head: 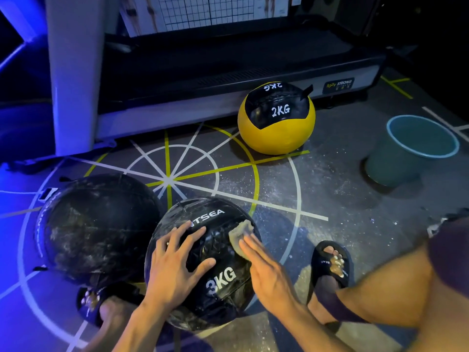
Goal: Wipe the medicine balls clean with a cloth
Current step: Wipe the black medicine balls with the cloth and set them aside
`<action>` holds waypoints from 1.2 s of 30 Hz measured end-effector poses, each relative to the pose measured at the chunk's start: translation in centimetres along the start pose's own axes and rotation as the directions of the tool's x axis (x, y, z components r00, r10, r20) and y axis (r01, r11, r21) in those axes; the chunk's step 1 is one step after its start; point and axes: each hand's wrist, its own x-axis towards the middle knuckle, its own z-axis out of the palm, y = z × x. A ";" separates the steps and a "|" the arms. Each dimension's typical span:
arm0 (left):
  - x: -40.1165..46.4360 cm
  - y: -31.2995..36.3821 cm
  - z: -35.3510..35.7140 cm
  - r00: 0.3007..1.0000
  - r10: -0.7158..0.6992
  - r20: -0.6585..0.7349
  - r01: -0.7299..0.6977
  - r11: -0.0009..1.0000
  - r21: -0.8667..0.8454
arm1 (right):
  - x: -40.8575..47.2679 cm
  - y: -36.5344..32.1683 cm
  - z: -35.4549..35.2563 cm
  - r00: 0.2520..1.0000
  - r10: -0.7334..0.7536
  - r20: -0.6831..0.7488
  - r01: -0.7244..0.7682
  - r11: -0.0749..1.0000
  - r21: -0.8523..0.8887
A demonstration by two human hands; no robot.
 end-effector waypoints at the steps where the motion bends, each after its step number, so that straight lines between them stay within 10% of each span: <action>1: 0.0 0.0 0.0 1.000 -0.007 0.003 0.007 1.000 -0.003 | 0.5 0.6 -0.2 0.996 0.091 -0.008 -0.091 0.995 0.043; 5: -0.8 -0.3 0.2 1.000 -0.021 -0.006 0.021 0.999 -0.026 | 2.6 2.3 -0.6 0.828 0.559 0.036 -0.560 0.823 0.096; 14: -2.2 -0.9 0.3 0.999 -0.043 -0.022 0.042 0.997 -0.059 | -1.1 -3.6 0.3 0.989 0.146 -0.030 -0.141 0.981 0.134; 20: -3.4 -1.1 0.2 0.998 -0.052 -0.023 0.050 0.996 -0.080 | 3.6 -0.3 -0.6 0.799 0.601 -0.030 -0.585 0.788 0.191; 27: -3.6 -1.0 0.4 0.999 -0.026 -0.039 0.023 0.997 -0.069 | 1.4 -6.8 0.6 1.000 -0.015 0.002 0.015 0.994 0.113; 32: -4.1 -1.0 0.3 0.998 -0.036 -0.051 0.032 0.996 -0.085 | 4.3 -1.5 -1.6 0.882 0.469 -0.040 -0.464 0.880 0.097; 36: -4.4 -1.0 0.5 0.997 -0.027 -0.070 0.020 0.995 -0.096 | 4.3 -1.4 -2.2 0.850 0.527 -0.002 -0.498 0.805 0.323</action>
